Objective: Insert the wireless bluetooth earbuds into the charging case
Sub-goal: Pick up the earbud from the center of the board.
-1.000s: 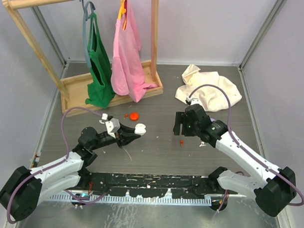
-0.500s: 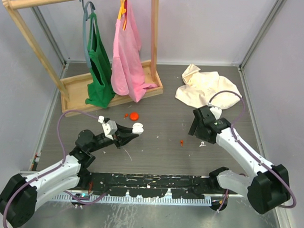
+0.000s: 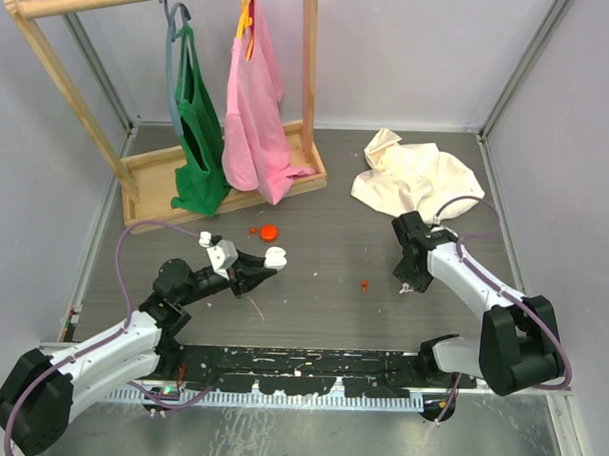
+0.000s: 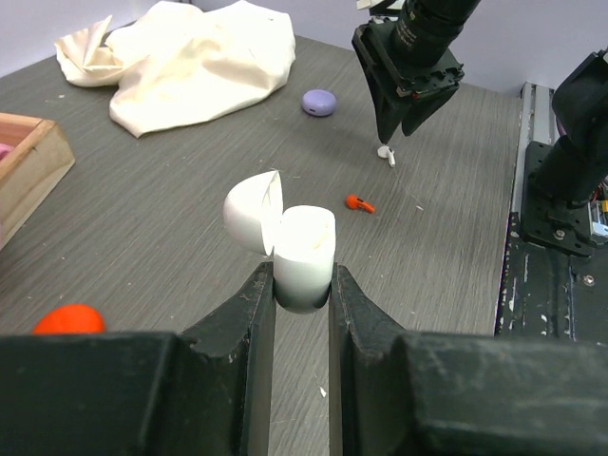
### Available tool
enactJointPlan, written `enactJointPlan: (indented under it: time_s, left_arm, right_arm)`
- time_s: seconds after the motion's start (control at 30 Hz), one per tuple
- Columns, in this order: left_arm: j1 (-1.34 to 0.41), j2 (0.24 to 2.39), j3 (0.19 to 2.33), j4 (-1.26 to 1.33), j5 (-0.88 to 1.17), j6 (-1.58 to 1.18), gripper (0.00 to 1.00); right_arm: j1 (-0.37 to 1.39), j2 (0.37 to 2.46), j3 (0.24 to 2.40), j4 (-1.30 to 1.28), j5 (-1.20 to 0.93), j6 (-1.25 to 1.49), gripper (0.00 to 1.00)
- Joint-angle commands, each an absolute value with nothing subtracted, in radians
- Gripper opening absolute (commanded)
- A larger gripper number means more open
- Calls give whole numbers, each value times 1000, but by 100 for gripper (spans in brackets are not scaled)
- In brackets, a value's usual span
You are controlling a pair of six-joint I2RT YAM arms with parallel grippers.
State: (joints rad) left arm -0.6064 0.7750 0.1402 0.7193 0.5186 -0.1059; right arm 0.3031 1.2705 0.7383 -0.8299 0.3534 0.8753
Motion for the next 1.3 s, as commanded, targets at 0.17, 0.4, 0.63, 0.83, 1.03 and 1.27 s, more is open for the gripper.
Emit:
enactJointPlan:
  time_s: [0.17, 0.4, 0.63, 0.83, 1.03, 1.27]
  left_arm:
    - [-621, 778, 160, 740, 510, -80, 11]
    - [-625, 783, 164, 735, 511, -75, 11]
    - [-632, 793, 169, 729, 509, -69, 11]
    - [-634, 793, 170, 726, 509, -67, 10]
    - [-636, 794, 170, 725, 509, -66, 10]
    - [-640, 800, 174, 723, 511, -63, 10]
  right_arm:
    - [249, 1294, 694, -749, 345, 952, 40]
    - [242, 1321, 683, -707, 313, 953, 40]
    - [235, 1326, 671, -696, 303, 952, 40]
    - [233, 1326, 665, -682, 282, 945, 35]
    - [233, 1341, 683, -662, 276, 869, 34]
    - [250, 1400, 735, -605, 180, 700, 30]
